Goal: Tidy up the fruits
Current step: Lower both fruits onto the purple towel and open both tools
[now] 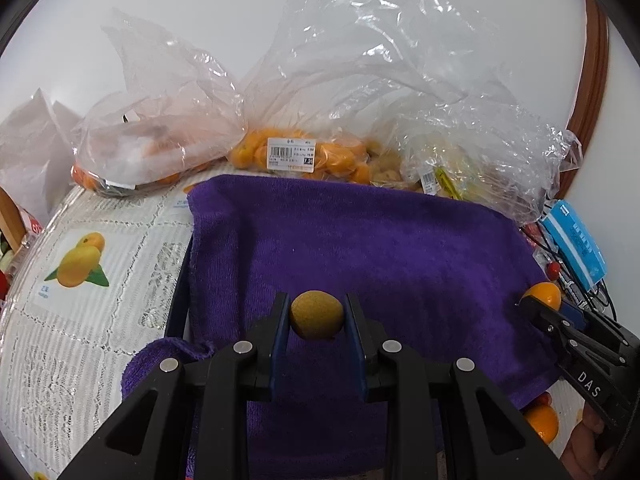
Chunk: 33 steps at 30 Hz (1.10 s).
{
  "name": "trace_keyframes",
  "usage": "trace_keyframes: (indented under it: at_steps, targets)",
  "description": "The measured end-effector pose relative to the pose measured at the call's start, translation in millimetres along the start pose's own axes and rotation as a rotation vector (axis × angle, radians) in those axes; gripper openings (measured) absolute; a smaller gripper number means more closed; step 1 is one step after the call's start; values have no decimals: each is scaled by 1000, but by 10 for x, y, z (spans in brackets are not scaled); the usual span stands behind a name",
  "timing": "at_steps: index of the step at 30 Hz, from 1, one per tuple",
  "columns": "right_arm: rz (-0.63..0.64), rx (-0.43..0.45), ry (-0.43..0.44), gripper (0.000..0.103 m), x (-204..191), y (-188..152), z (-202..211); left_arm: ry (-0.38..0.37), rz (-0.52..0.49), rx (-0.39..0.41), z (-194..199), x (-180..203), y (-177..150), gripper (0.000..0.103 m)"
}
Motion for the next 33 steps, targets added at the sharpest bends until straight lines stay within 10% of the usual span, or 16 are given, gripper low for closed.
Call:
trace_keyframes:
  at_steps: [33]
  targets:
    - [12,-2,-3,39,-48,-11,98,-1,8,0,3,-19,-20,30]
Point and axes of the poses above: each gripper's, at about its wrist camera, not at the fingertips, and z roughly against the way its jaws point, x to its right, y to its top, the point moved 8 cm from there along -z, roughly the way its jaws point, and after that the axes turned 7 degrees about -y, right-handed, at the moved point
